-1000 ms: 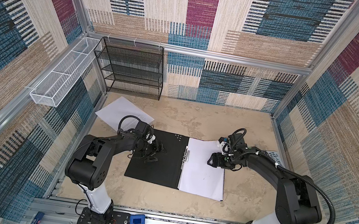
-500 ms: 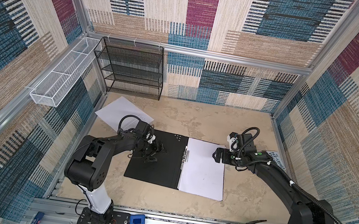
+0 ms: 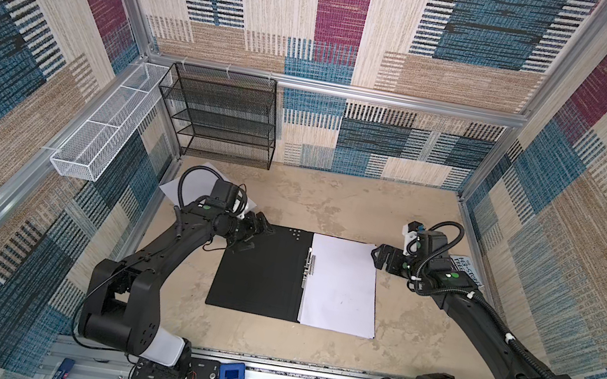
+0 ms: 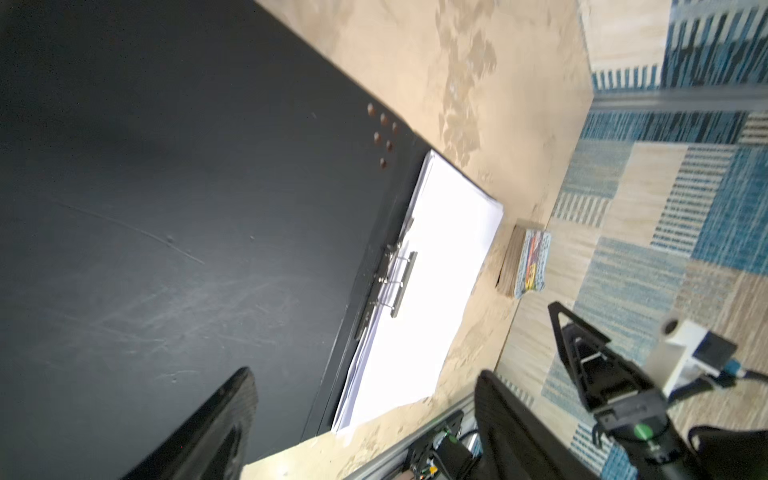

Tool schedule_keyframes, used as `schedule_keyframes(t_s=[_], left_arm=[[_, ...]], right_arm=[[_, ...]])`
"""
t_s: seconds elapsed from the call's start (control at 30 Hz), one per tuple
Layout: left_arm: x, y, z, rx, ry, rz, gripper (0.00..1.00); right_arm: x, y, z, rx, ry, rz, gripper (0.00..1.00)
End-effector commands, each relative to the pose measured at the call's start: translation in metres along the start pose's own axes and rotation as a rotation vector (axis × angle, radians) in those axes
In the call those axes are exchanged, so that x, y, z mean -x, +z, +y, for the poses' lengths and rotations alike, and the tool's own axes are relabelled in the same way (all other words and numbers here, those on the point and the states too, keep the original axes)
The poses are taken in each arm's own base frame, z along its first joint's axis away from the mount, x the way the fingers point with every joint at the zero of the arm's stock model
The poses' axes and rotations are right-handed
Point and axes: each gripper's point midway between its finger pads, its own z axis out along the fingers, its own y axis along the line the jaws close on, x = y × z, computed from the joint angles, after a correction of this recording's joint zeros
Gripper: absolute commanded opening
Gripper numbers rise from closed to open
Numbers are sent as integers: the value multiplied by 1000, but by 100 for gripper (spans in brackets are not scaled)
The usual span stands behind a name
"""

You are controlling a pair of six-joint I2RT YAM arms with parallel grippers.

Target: Put the files into the folder

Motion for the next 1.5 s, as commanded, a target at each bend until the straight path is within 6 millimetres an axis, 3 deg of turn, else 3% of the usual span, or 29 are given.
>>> schedule_keyframes(t_s=[0.0, 0.17, 0.27, 0.4, 0.6, 0.8, 1.0, 1.17, 1.47], left_arm=[[39, -24, 24, 81, -90, -133, 83], [121, -59, 65, 121, -218, -415, 83], [160, -63, 93, 143, -267, -504, 83], [196, -45, 115, 97, -323, -465, 83], [226, -17, 141, 140, -336, -411, 83], [237, 10, 156, 157, -338, -348, 82], [229, 38, 158, 146, -335, -279, 82], [215, 68, 139, 127, -301, -213, 82], [179, 126, 79, 69, -213, -91, 82]], right_arm=[[13, 0, 23, 128, -13, -52, 100], [6, 7, 29, 189, -9, -39, 100], [4, 7, 34, 220, -21, -38, 100], [1, 8, 35, 230, -41, -33, 100], [3, 11, 35, 227, -64, -32, 100], [5, 17, 35, 228, -70, -20, 100], [9, 25, 37, 238, -70, -13, 100], [12, 29, 38, 244, -60, -9, 100], [11, 29, 36, 230, -47, -9, 100]])
